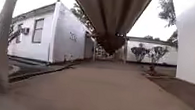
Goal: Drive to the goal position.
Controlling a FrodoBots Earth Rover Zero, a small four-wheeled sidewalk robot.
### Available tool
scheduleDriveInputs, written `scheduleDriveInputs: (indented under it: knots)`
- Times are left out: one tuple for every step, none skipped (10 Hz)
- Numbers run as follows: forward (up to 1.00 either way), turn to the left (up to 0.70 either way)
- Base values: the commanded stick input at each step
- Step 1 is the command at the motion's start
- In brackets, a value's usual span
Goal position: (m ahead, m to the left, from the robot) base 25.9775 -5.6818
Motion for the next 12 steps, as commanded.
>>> scheduleDriveInputs:
  knots:
    - [0.70, 0.00]
    - [0.70, 0.00]
    - [0.70, 0.00]
    - [0.70, -0.35]
    - [0.70, -0.35]
    - [0.70, -0.29]
    - [0.70, -0.12]
    - [0.70, 0.00]
    - [0.70, 0.00]
    - [0.70, -0.29]
    - [0.70, -0.10]
    - [0.70, 0.00]
